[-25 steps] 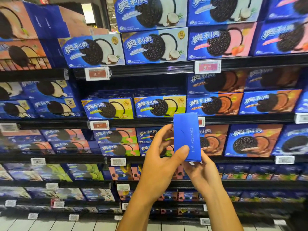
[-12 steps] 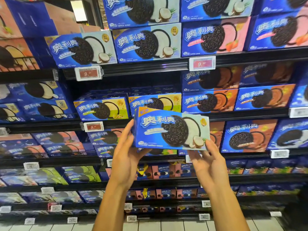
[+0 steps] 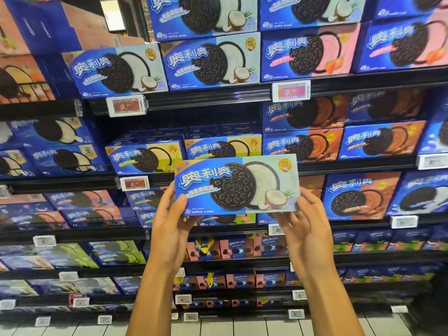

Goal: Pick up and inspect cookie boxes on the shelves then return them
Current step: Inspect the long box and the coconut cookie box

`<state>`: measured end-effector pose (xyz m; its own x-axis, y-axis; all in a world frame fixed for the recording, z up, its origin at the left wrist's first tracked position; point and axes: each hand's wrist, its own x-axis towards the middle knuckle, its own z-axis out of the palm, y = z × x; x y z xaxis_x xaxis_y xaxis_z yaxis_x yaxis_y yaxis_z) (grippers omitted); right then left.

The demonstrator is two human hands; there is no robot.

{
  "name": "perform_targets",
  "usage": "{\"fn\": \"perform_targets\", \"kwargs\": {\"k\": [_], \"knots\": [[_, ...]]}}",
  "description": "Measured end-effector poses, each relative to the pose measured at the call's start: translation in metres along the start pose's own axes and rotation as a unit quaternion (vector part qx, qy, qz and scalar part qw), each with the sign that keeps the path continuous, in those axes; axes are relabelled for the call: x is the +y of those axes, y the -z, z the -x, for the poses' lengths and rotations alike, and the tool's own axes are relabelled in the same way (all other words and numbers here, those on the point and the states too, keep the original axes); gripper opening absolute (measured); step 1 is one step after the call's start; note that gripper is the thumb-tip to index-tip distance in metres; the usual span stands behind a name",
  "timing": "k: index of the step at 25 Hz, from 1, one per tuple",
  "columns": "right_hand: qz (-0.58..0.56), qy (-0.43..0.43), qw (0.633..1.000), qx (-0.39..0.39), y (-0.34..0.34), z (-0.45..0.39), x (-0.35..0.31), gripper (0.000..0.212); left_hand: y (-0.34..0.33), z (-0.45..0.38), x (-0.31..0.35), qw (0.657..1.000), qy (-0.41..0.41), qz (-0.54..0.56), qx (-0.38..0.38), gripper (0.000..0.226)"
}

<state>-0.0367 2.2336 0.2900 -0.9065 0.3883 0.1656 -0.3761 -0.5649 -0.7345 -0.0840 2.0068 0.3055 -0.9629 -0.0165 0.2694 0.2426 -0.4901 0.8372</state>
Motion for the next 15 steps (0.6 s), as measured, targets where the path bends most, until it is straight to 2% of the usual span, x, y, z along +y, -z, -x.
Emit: {"fn": "perform_targets", "kwargs": {"k": [5,10,13,15], "knots": [[-0.044,-0.019,0.998,-0.046,-0.002,0.002,-0.001,0.063,0.003,-0.002,0.001,1.000,0.004,0.010,-0.006,0.053],[-0.037,-0.016,0.996,-0.085,-0.007,0.007,-0.003,0.047,0.003,0.000,0.002,1.000,0.008,0.003,-0.021,0.051],[-0.028,0.001,0.997,-0.067,-0.011,0.008,-0.006,0.065,0.004,-0.006,-0.002,0.999,0.039,-0.014,-0.016,0.048],[0.007,0.029,0.998,-0.055,-0.017,0.010,-0.008,0.065,0.006,-0.013,-0.007,0.997,0.058,-0.049,-0.001,0.035]]}}
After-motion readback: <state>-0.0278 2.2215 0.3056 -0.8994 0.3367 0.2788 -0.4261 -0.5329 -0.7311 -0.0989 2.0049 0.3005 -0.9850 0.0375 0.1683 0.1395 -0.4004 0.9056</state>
